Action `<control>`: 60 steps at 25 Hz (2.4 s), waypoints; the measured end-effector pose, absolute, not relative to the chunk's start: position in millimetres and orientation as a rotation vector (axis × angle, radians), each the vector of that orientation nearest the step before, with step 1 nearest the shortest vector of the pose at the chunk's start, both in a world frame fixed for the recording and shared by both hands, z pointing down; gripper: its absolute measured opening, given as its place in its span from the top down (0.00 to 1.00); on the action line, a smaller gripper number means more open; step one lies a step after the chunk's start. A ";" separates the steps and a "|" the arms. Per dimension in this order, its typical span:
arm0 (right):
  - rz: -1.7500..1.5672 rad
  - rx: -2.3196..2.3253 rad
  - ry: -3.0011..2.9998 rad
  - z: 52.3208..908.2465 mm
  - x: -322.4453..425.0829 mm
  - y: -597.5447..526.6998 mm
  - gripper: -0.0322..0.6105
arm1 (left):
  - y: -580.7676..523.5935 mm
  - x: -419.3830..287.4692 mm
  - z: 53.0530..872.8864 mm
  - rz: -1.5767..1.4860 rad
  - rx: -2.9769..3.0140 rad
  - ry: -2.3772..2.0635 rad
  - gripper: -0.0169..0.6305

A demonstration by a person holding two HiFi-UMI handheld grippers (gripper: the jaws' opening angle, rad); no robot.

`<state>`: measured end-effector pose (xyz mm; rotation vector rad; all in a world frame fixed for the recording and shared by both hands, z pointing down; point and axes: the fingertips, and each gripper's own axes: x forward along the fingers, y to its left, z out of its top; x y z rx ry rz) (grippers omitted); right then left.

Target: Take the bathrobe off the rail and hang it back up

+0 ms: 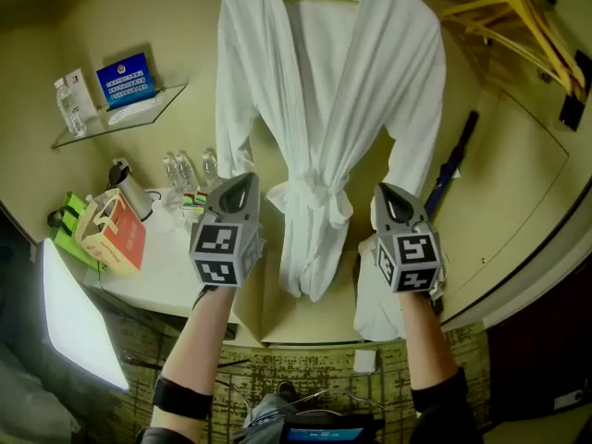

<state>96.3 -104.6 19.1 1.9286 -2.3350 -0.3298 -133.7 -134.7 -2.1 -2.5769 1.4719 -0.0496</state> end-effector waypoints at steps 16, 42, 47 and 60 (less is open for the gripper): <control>0.080 1.750 -2.371 188.2 116.6 35.0 0.91 | 21.4 -167.6 182.6 -0.203 -2.653 1.878 0.97; 0.186 1.702 -2.394 229.2 105.0 84.1 0.91 | 86.6 -195.1 215.9 -0.171 -2.681 1.975 0.97; 0.212 1.696 -2.369 245.3 101.1 70.6 0.92 | 67.4 -192.2 227.1 -0.223 -2.711 1.947 0.97; 0.071 1.763 -2.368 190.6 73.8 -51.4 0.91 | -79.6 -171.0 181.4 -0.253 -2.704 1.677 0.97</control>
